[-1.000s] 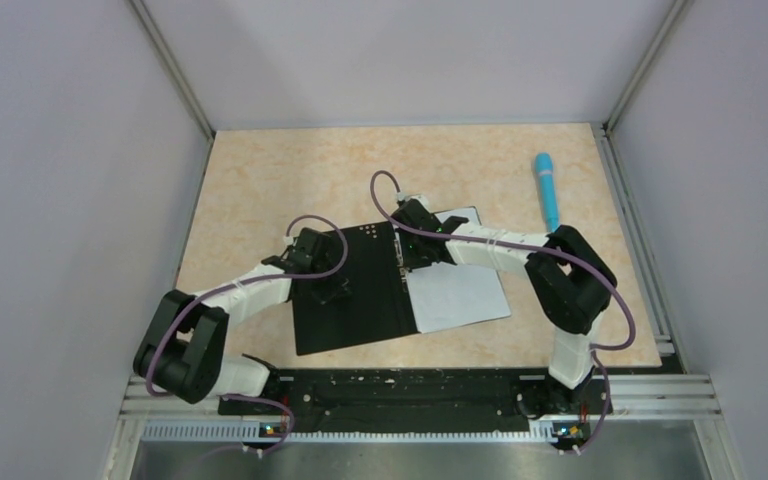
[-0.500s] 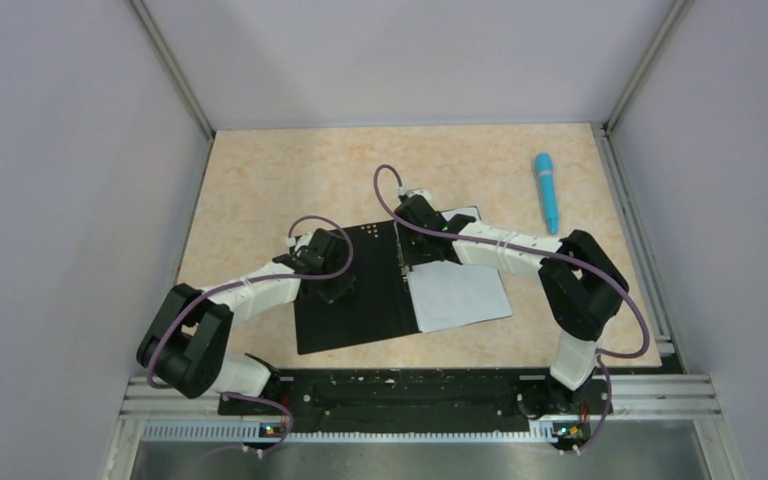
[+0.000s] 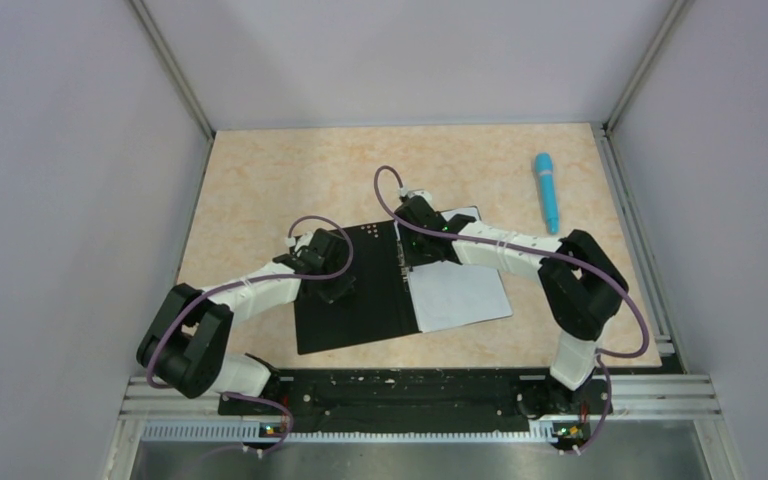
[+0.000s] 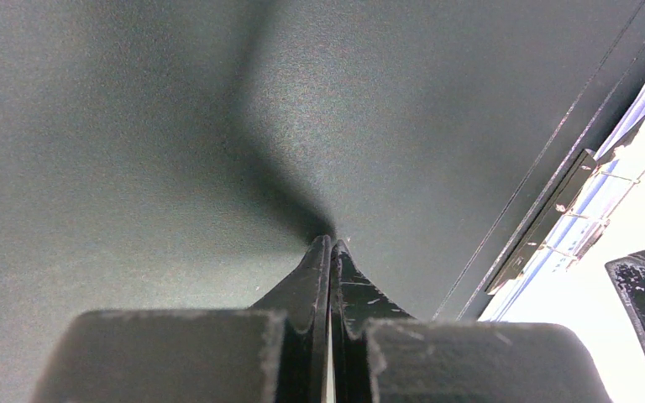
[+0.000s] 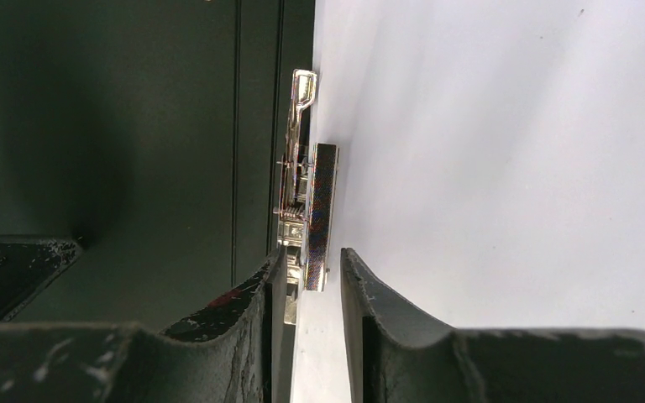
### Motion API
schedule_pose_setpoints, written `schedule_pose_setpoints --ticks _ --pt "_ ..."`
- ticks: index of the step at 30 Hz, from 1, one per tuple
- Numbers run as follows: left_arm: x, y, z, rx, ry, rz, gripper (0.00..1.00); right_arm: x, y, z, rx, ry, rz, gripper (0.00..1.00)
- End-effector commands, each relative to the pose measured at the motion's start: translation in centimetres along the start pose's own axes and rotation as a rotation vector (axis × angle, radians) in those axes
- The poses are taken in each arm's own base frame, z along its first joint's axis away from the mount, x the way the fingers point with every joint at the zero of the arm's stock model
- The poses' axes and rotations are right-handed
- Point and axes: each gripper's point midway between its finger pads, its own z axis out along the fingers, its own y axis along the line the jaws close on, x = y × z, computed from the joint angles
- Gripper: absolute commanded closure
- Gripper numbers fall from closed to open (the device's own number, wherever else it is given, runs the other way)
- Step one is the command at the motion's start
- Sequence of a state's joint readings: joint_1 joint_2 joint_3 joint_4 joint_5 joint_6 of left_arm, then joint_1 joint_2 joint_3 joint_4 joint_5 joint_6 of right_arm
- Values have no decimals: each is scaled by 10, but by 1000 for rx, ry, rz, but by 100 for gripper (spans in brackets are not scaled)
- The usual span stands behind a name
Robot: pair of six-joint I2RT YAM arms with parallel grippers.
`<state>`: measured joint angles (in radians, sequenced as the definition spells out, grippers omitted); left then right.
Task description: Put the files into the folder
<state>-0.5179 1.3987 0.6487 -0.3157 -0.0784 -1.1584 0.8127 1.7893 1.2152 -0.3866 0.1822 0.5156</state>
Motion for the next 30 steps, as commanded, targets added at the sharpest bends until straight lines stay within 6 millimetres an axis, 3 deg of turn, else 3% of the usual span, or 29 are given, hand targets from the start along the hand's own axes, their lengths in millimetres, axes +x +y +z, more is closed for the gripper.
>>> schedule_pose_setpoints --ticks 1,23,26,30 --pt "1 28 8 -113 -17 11 100 -4 1 4 0 -7 2 71" --pt "3 31 9 -118 -15 4 100 7 6 14 -11 27 -6 80" --pt "2 32 9 -120 -19 -1 100 7 7 12 -11 25 -5 88" --pt "3 32 10 -119 -19 -1 100 7 9 11 -16 25 -6 93"
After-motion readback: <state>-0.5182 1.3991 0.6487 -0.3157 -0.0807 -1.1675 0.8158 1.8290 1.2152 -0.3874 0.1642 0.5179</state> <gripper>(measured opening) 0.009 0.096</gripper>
